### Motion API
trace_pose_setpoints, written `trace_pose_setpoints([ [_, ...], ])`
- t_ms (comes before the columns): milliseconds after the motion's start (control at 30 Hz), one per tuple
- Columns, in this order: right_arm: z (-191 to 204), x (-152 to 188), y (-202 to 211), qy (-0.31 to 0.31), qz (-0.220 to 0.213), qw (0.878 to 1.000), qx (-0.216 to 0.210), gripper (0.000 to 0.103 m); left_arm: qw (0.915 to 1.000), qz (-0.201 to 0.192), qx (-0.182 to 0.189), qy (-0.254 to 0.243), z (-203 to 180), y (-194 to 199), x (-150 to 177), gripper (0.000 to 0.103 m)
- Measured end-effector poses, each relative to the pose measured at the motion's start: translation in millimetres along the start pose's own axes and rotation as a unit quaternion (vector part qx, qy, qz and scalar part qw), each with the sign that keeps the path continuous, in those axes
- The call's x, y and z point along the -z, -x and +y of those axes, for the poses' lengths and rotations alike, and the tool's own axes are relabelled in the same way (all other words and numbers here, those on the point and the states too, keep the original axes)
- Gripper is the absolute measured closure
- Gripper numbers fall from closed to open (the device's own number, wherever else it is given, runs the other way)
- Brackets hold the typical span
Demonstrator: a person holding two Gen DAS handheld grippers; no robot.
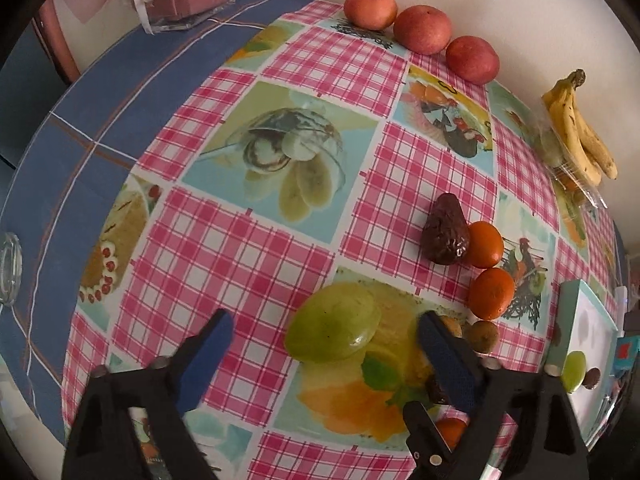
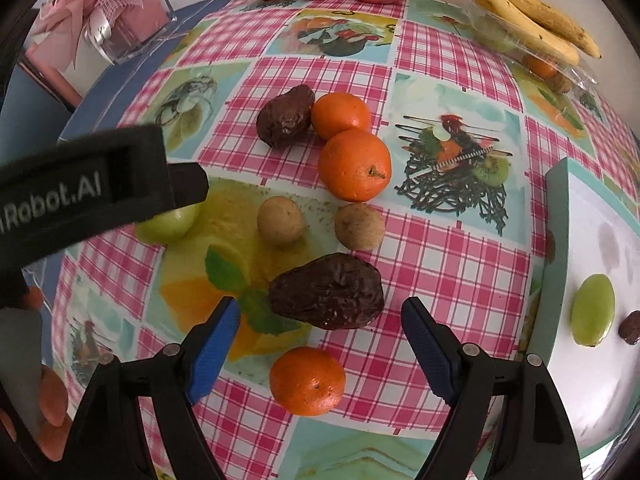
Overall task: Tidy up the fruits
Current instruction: 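Move both tools back toward the row of fruits, then grasp the green mango with the left tool while the right tool grasps a wrinkled brown fruit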
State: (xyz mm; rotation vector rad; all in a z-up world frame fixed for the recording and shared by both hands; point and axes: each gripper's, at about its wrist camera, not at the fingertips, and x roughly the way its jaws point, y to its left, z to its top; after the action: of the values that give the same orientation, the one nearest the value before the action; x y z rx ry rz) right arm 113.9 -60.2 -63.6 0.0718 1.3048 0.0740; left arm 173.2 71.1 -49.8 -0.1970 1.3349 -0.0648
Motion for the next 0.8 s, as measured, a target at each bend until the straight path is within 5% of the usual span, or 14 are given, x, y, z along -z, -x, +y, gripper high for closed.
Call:
trace_pose_setpoints([
  [133,1.7,-0.1,-3.2,0.003,-0.004,1.000,0.002,0.021,0.9999,0.009,0.011,0.003,-1.8,-2.8,1.0,0.023],
  [233,1.7,-0.7,-1.7,0.008,-0.008,1.000,0.003,0.038,0.9998,0.013,0.016,0.005,-2.1,-3.8,1.6,0.039],
  [333,4.2,-1.6,-1.9,0.013,-0.008,1.000,0.005,0.042,0.9998,0.016,0.011,0.002,-2.9,-6.4,2.3,0.053],
  [800,2.5,1.7,4.4,0.022,-0.009,1.000,0.005,0.046,0.9983,0.003,0.053,0.024,4.8,-4.6,0.8,0.055],
])
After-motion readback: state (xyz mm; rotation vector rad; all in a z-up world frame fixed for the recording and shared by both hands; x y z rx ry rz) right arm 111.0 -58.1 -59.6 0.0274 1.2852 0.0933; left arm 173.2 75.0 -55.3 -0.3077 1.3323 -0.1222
